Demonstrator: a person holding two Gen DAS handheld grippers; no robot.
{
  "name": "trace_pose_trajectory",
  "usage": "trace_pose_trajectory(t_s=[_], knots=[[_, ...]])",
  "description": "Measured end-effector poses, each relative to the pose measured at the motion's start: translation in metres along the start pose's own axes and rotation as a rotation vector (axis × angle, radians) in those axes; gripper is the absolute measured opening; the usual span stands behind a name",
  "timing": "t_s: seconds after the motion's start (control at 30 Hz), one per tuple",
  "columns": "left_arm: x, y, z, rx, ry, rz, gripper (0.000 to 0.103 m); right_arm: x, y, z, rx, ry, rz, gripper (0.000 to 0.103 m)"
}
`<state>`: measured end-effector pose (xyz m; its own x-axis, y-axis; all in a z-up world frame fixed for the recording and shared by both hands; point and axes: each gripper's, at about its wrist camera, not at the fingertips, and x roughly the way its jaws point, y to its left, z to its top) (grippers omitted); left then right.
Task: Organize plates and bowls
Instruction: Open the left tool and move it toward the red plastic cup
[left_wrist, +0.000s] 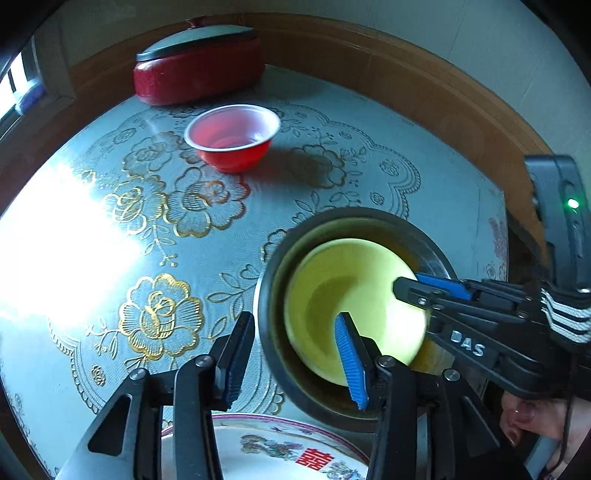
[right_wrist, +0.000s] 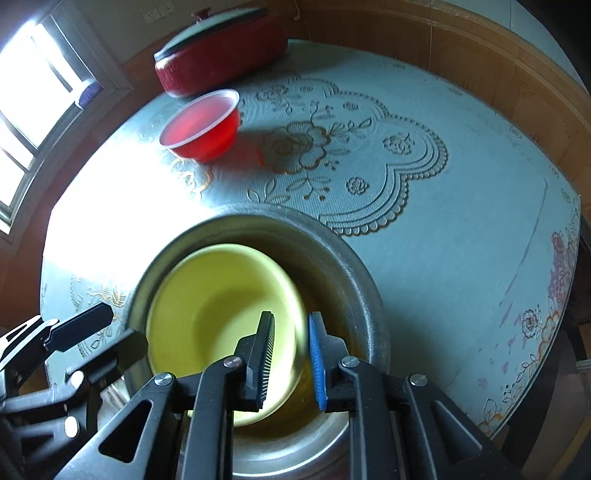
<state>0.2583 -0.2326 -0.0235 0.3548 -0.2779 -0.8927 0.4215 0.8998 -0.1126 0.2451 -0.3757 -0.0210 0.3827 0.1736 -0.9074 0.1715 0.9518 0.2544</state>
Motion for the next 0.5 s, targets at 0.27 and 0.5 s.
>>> trace_pose_trajectory(t_s=[0.27,0.5], knots=[[-0.006,0.034,-0.004,-0.133,-0.022,0.022,0.050,-0.013,0.003,-0.006,-0.002,-0.034,0.033,0.021],[-0.011,0.043,-0.007,-0.165,-0.039,0.031,0.050,-0.022,-0.002,-0.003,0.024,-0.061,0.028,0.021]])
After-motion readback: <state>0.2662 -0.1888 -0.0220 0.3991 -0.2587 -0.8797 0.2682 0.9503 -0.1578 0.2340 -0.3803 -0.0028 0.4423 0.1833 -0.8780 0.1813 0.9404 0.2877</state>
